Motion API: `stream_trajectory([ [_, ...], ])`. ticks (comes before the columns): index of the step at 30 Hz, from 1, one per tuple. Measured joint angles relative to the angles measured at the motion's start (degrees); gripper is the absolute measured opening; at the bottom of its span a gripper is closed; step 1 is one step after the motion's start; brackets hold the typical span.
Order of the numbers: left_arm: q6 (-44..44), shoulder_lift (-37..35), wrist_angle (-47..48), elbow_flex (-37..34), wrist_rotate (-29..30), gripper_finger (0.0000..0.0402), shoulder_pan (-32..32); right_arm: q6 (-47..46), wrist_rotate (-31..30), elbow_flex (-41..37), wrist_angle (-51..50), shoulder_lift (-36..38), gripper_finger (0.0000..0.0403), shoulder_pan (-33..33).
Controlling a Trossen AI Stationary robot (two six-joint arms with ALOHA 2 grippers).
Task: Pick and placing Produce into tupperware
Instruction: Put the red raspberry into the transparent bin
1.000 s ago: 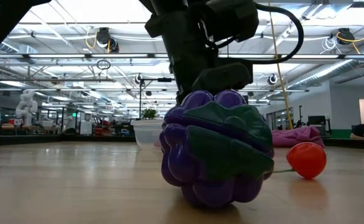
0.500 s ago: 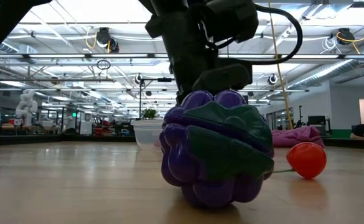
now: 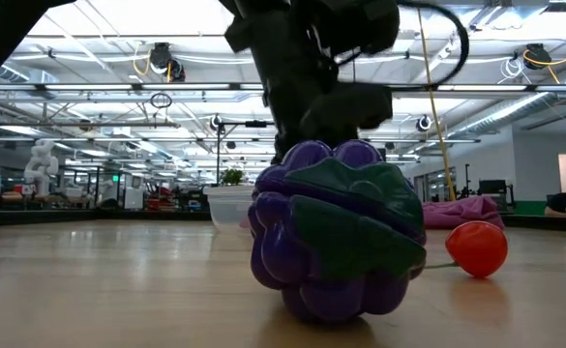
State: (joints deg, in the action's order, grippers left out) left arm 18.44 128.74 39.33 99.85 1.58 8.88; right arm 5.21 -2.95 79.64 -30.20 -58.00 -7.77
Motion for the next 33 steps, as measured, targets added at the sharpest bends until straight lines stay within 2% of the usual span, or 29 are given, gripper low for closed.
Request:
stream_trajectory([
  [7, -0.8, -2.0, 2.4, 2.7, 1.5, 0.0124, 0.3, 0.0, 0.0, 0.0, 0.0, 0.0, 0.0215, 0.0],
  [13, -4.7, -2.5, 13.7, 9.3, 8.2, 0.0124, -0.6, -0.6, 0.0, 0.0, 0.0, 0.0, 0.0215, 0.0],
  [17, -5.7, -2.5, 20.3, 11.9, 9.3, 0.0124, -3.9, -1.5, 0.0, 0.0, -0.2, 0.0, 0.0215, 0.0],
  [23, -3.3, -2.5, 28.3, 12.4, 9.2, 0.0124, -8.7, -1.5, 0.0, 0.0, -2.2, 0.0, 0.0215, 0.0],
  [33, -4.4, -2.5, 29.6, 10.7, 8.9, 0.0124, -10.8, -1.2, 0.0, 0.0, -5.1, 0.0, 0.0215, 0.0],
])
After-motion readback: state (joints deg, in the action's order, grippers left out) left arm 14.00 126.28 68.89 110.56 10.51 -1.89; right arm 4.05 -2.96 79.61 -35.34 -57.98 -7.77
